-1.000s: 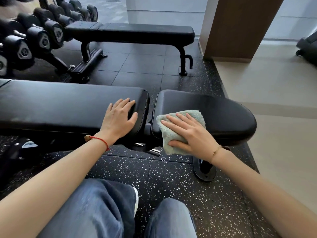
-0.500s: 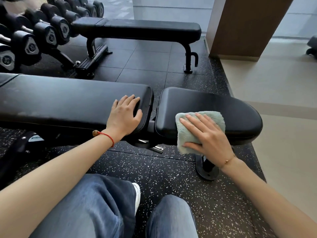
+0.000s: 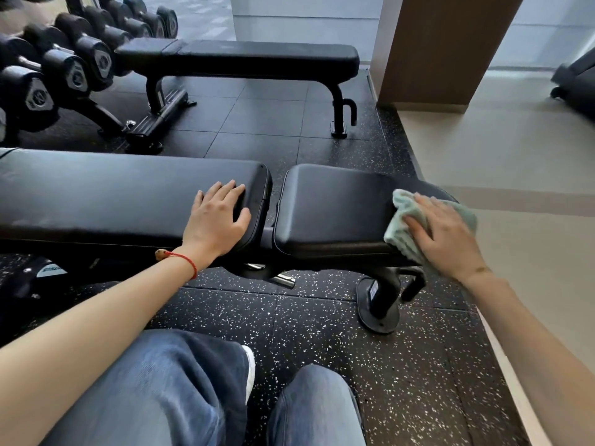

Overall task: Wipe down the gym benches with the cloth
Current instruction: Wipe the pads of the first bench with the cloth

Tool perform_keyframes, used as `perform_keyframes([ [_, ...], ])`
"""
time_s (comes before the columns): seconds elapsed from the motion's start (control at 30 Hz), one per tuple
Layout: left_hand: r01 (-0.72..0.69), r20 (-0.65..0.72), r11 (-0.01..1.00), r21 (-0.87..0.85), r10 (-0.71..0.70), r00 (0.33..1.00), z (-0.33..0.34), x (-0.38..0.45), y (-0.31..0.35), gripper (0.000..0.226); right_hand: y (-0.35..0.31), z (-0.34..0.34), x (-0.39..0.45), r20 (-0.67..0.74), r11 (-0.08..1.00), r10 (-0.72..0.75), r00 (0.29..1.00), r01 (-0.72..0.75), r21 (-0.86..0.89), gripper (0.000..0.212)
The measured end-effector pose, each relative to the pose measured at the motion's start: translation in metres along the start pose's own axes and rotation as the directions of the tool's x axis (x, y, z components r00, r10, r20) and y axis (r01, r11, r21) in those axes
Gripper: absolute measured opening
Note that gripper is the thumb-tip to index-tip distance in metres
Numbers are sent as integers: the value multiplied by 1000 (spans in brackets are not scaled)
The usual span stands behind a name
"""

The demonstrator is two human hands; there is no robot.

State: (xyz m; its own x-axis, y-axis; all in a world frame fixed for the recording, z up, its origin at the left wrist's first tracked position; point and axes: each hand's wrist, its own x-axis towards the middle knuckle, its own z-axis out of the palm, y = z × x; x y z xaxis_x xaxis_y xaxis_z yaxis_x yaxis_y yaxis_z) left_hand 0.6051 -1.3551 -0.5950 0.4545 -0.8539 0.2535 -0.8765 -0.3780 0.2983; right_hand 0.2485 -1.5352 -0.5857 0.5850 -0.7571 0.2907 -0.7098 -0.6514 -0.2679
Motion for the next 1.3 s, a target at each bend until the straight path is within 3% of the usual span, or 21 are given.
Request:
perform_keyframes([
  [0.1,-5,-4,1000,13,6,1000,2,0,-1,58,-36,20,57,145,997,51,988,-42,-63,68],
  [0.17,-4,-12,1000,15,4,1000,3,1,-2,54,-77,36,69,206,993,-79,975,94,-65,76],
  [0.23,-5,-15,1000,18,5,1000,4,1,-4,54,-116,43,47,253,966,-247,935,259,-16,69],
  [0.33,-11,0,1000,14,11,1000,1,-1,-7,63,-120,30,3,203,914,-405,892,385,133,57],
  [0.43,-15,9,1000,22,15,1000,0,0,-8,65,-69,24,24,127,961,-259,957,243,131,55],
  [0.5,-7,-1,1000,30,7,1000,1,0,-6,65,-56,28,64,176,997,-51,983,41,60,55],
  [0.57,-2,-9,1000,28,3,1000,1,0,-3,64,-74,41,102,227,998,51,973,-40,-54,56],
  [0.63,-5,-16,1000,23,5,1000,1,1,-3,62,-107,55,122,254,996,-28,967,49,-77,55],
  [0.7,-10,-30,1000,14,10,999,2,1,-5,59,-140,63,112,283,976,-199,938,216,-29,51],
  [0.77,-14,-37,1000,8,14,999,2,1,-7,60,-155,57,77,277,936,-349,895,347,58,53],
  [0.83,-17,-38,1000,7,17,999,2,2,-8,60,-145,45,41,221,903,-422,879,388,182,58],
  [0.93,-13,-35,1000,11,14,999,2,2,-7,61,-100,36,40,152,924,-355,922,322,207,52],
  [1.03,-5,-34,1000,17,6,999,2,1,-4,61,-82,41,91,180,993,-68,981,48,111,48],
  [1.1,-5,-40,1000,13,6,999,2,2,-4,57,-96,52,119,206,1000,10,978,-10,-1,50],
  [1.17,-12,-41,1000,10,13,999,2,2,-6,54,-120,60,122,232,998,-62,971,64,0,48],
  [1.3,-12,-37,1000,3,12,999,1,1,-8,60,-134,45,51,218,931,-355,909,323,170,53],
])
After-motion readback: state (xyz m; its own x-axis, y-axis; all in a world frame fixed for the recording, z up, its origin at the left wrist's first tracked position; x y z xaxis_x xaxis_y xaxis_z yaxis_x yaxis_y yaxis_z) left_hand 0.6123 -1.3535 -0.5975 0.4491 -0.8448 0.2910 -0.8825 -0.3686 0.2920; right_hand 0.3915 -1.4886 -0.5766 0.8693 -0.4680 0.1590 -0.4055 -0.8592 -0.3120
